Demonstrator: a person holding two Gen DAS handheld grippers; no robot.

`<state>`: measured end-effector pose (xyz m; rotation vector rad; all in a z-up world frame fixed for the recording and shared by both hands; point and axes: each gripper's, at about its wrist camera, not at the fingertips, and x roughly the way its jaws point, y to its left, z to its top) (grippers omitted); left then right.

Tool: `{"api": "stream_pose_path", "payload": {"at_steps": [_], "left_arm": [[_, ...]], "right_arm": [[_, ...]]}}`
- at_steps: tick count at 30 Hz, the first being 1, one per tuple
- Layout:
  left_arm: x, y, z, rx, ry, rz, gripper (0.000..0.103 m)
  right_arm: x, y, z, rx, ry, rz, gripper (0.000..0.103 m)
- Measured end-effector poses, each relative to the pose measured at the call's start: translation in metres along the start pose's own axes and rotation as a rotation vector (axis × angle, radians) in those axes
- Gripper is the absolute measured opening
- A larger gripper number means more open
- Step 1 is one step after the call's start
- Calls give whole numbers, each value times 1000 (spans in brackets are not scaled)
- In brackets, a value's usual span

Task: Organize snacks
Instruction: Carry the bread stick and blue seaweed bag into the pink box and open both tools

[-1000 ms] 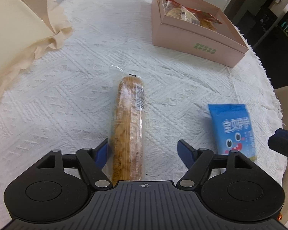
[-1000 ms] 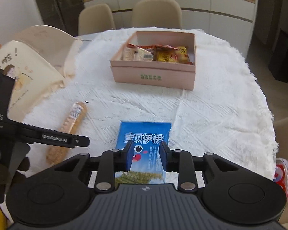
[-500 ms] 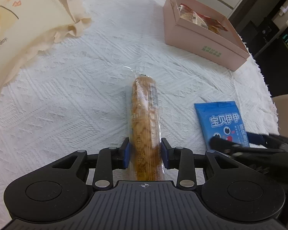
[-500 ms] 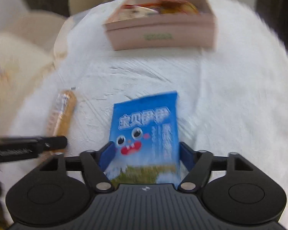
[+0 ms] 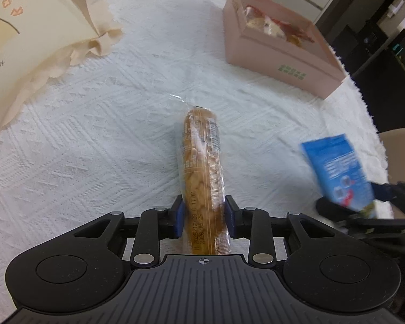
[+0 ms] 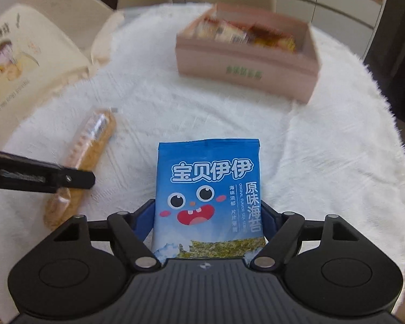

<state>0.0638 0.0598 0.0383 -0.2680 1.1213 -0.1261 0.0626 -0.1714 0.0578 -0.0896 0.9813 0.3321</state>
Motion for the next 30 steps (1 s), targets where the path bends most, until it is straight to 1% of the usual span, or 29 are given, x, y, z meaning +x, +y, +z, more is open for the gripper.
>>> {"api": "stream_pose_path", "payload": {"at_steps": [2, 3, 4, 6, 9, 12, 14, 15, 17, 18, 19, 21, 24, 27, 30], "left_arm": [[-10, -3, 9, -44, -14, -90, 34], [-16, -6, 16, -60, -34, -127, 34], [-28, -14, 28, -61, -76, -160, 34], [-49, -32, 52, -26, -162, -188, 34], [-78, -65, 104, 27, -291, -225, 34], [-81, -94, 156, 50, -363, -228, 34], [-70, -108, 183, 38, -380, -235, 35], [-59, -112, 198, 14, -379, -255, 35], [-33, -116, 221, -46, -341, -269, 36], [-19, -115, 229, -69, -316, -257, 37], [-7, -114, 235, -90, -294, -233, 37], [5, -110, 238, -117, -285, -204, 37], [0, -91, 226, -141, -306, -232, 37], [-6, -70, 208, -147, -319, -224, 37], [-7, -45, 187, -160, -285, -234, 37]], "right_arm": [[-23, -11, 7, 6, -47, 13, 77], [-33, -17, 11, 5, -73, 12, 77], [-41, -22, 14, 3, -94, 8, 77], [-58, -34, 22, -7, -140, -2, 77], [-73, -49, 33, -20, -189, -16, 78], [-75, -68, 39, -16, -208, -11, 78], [-71, -78, 41, -13, -203, -15, 78], [-67, -81, 41, -12, -200, -20, 78], [-63, -90, 43, -13, -196, -19, 78], [-63, -94, 43, -19, -200, -13, 78], [-64, -99, 44, -29, -207, -9, 78], [-64, -103, 49, -51, -222, -15, 79], [-61, -112, 65, -71, -254, -14, 79], [-63, -116, 91, -55, -319, -20, 79], [-69, -118, 131, -13, -404, -21, 79]]}}
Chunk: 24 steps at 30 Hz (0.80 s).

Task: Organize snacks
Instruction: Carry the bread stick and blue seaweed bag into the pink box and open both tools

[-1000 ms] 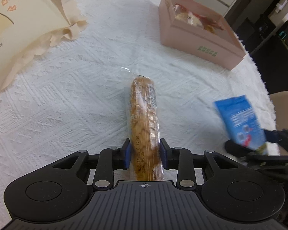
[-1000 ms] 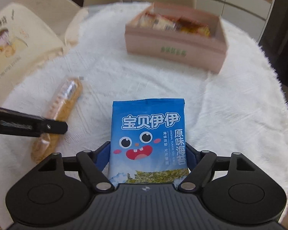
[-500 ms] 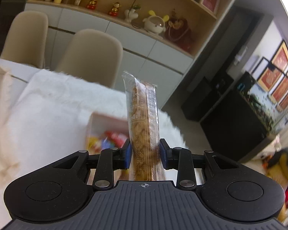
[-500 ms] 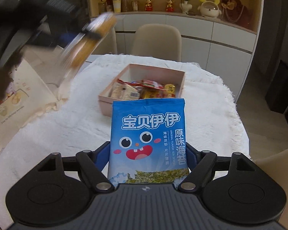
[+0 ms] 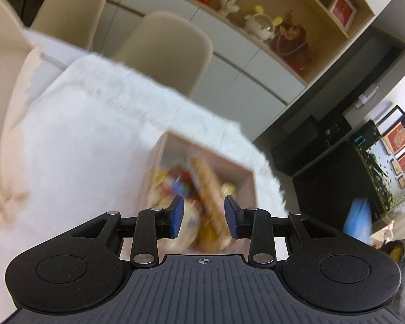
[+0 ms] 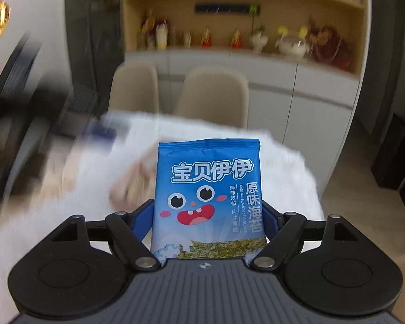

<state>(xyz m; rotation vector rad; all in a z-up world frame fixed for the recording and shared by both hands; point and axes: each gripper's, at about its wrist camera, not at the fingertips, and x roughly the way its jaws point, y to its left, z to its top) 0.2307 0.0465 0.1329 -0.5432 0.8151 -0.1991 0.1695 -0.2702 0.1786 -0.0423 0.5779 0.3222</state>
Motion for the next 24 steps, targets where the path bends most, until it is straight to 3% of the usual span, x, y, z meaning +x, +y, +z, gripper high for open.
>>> {"api": "stream_pose_path", "payload": {"at_steps": [3, 4, 6, 8, 13, 15, 18, 21, 24], "left_arm": [[-4, 24, -17, -20, 48, -34, 37], [-4, 31, -21, -21, 64, -44, 37], [-3, 43, -31, -34, 93, -54, 37], [-5, 57, -43, -52, 124, -66, 37], [-12, 88, -57, -30, 165, -23, 37], [-16, 100, -59, -51, 168, -19, 37], [-17, 109, -57, -54, 180, -20, 37], [-19, 110, -58, -32, 194, -32, 37], [-20, 112, -59, -16, 196, -41, 37]], "right_arm": [[24, 2, 49, 50, -35, -19, 80], [38, 5, 65, 68, -6, -5, 81], [72, 10, 89, 95, 77, 102, 85], [105, 17, 97, 122, 140, 116, 85], [145, 34, 84, 134, 182, 31, 85], [163, 41, 76, 118, 278, 25, 85], [202, 43, 57, 168, 498, 38, 84], [205, 40, 42, 212, 516, 3, 81], [180, 40, 31, 161, 492, 29, 81]]}}
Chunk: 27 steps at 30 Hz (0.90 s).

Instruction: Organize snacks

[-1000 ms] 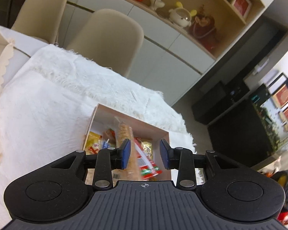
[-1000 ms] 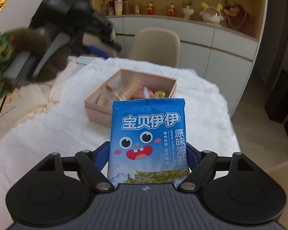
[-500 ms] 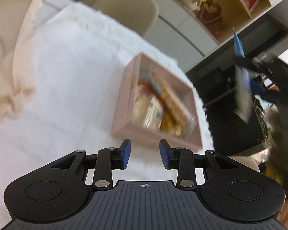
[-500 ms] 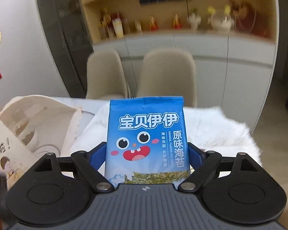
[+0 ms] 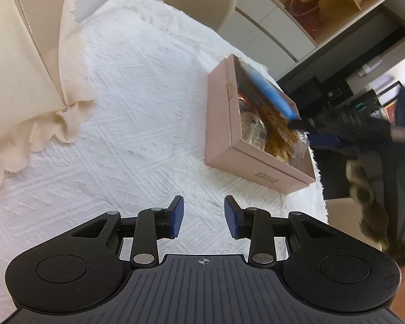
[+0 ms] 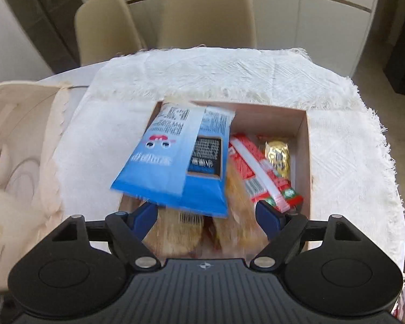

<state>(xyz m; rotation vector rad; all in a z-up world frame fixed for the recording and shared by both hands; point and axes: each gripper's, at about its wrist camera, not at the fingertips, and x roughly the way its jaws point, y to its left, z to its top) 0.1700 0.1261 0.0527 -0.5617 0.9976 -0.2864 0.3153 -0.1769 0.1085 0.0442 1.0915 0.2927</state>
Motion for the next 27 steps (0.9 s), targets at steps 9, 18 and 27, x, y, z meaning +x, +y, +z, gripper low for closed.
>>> {"api": "stream_pose_path", "payload": {"at_steps": [9, 18, 27], "left_arm": [[22, -41, 29, 62, -60, -50, 37], [135, -132, 126, 249, -129, 50, 36], [102, -146, 91, 289, -182, 103, 37]], "right_arm": [[-61, 0, -78, -162, -272, -214, 81], [-82, -9, -146, -39, -246, -267, 81], [-85, -25, -189, -110, -297, -212, 81]]}}
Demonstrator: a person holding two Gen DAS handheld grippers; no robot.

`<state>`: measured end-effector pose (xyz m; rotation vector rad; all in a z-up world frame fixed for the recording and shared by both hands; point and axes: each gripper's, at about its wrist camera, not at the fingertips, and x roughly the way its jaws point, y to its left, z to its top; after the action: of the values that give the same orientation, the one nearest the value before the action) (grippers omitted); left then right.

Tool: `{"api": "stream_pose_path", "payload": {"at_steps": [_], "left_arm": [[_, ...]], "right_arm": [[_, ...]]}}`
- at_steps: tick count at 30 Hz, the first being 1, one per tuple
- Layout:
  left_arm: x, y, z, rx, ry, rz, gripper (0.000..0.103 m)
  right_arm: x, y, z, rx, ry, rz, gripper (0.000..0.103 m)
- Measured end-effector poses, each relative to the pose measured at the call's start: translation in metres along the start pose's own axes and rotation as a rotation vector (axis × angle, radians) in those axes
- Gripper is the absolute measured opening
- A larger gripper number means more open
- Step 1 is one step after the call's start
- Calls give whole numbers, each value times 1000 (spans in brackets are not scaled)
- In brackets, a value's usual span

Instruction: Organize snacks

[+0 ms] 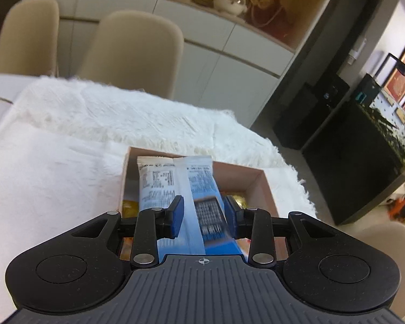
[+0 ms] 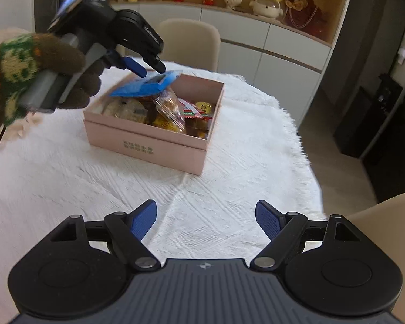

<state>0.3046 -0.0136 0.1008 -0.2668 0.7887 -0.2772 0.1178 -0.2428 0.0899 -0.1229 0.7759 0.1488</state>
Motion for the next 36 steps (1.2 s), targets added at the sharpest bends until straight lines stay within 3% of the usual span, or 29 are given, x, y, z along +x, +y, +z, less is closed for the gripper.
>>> {"api": "stream_pose_path", "payload": {"at_steps": [3, 8, 12, 15, 18, 20, 22, 24, 25, 31, 36], "left_arm": [[-42, -8, -21, 43, -33, 29, 37], [-96, -11, -115, 25, -84, 112, 37], [-99, -15, -201, 52, -62, 252, 37], [-93, -13, -233, 82, -41, 306, 37], [-94, -15, -248, 145, -96, 318, 38], [-93, -15, -249, 149, -113, 325, 38], [-94, -18, -254, 168, -133, 335, 38], [-92, -20, -256, 193, -136, 338, 38], [-92, -19, -257, 194, -135, 337, 38], [-90, -21, -259, 211, -138, 344, 38], [-91, -18, -258, 188, -139, 331, 38]], "right_arm": [[-1, -3, -9, 30, -35, 57, 81], [4, 0, -32, 101, -92, 63, 81], [18, 5, -47, 152, -43, 155, 81], [28, 18, -54, 144, -27, 130, 81], [37, 30, -59, 124, -21, 124, 81], [50, 38, -63, 103, 28, 112, 81], [51, 46, -70, 54, -6, 70, 87], [54, 48, -73, 40, -25, 35, 101], [55, 45, -74, 55, -18, 22, 103], [56, 41, -82, 76, -85, 30, 103], [56, 38, -81, 93, -87, 40, 103]]}}
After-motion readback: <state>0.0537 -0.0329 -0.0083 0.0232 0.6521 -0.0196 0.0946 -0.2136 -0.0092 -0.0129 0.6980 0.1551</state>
